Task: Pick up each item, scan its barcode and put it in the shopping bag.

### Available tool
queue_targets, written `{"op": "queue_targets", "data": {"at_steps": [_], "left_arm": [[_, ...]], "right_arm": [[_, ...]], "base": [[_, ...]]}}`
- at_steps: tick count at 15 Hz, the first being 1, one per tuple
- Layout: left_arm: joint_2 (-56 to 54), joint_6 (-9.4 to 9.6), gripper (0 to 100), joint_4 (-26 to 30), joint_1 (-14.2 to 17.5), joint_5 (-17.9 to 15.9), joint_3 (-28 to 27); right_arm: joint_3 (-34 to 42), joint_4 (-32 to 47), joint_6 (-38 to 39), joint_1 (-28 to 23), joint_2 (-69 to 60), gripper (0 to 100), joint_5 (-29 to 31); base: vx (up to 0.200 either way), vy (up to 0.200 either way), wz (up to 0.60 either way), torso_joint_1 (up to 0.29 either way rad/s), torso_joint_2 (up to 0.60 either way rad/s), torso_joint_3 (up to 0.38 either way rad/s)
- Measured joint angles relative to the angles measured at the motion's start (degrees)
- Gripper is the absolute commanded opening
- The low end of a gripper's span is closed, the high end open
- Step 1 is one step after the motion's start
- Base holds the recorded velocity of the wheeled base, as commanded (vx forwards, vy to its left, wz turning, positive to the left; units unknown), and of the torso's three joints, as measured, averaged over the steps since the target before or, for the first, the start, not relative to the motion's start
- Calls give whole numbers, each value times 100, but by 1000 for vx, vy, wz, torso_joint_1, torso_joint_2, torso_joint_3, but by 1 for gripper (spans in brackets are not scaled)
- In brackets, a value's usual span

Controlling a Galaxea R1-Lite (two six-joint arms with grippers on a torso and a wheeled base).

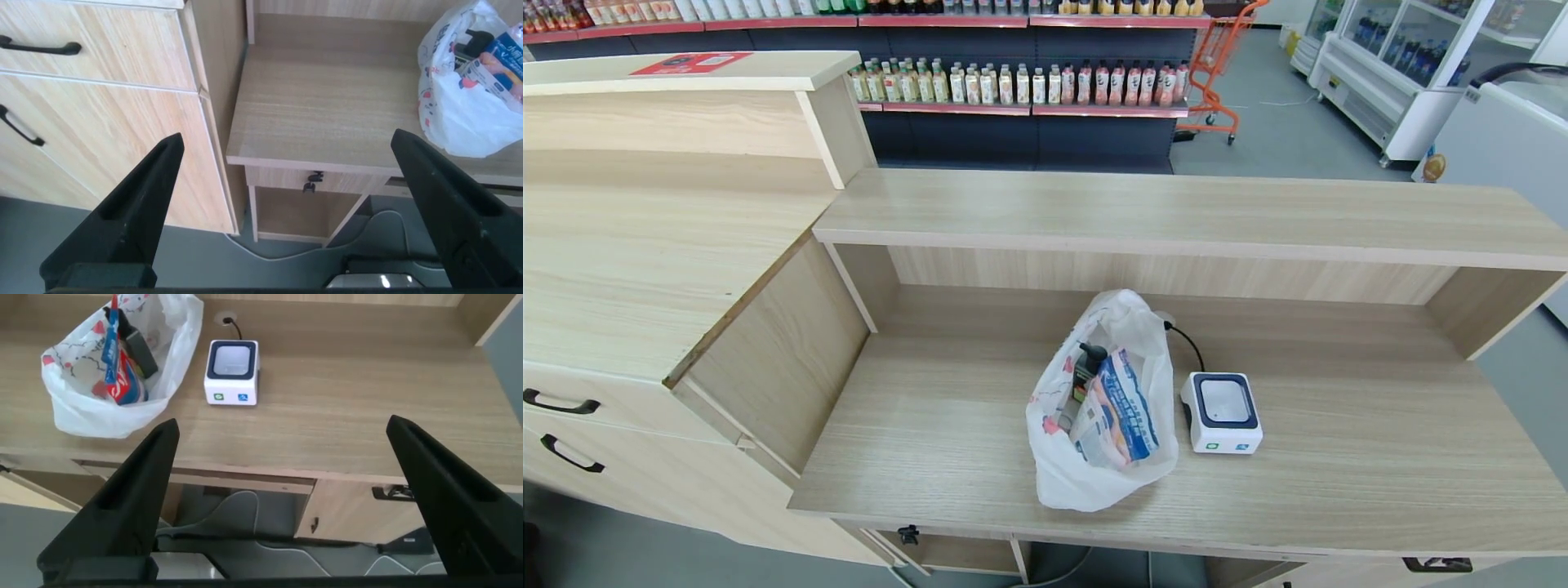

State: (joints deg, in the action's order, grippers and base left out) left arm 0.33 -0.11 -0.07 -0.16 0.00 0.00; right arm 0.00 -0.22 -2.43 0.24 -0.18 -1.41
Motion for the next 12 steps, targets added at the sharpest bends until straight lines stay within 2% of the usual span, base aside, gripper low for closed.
{"op": "queue_targets", "data": {"at_steps": [4, 10, 12], "left_arm": [[-17, 90, 100, 2, 0, -2, 0], [-30, 115, 100, 0, 6, -2, 0], [-30, 77, 100, 2, 0, 0, 0]], "right_arm": [[0, 0, 22, -15, -2, 100, 2], [0, 0, -4, 0, 2, 100, 2], [0, 0, 2, 0, 2, 100, 2]], "base": [[0, -200, 0, 5, 0, 1], [0, -200, 0, 0, 2, 3], [0, 0, 0, 0, 0, 0]]}}
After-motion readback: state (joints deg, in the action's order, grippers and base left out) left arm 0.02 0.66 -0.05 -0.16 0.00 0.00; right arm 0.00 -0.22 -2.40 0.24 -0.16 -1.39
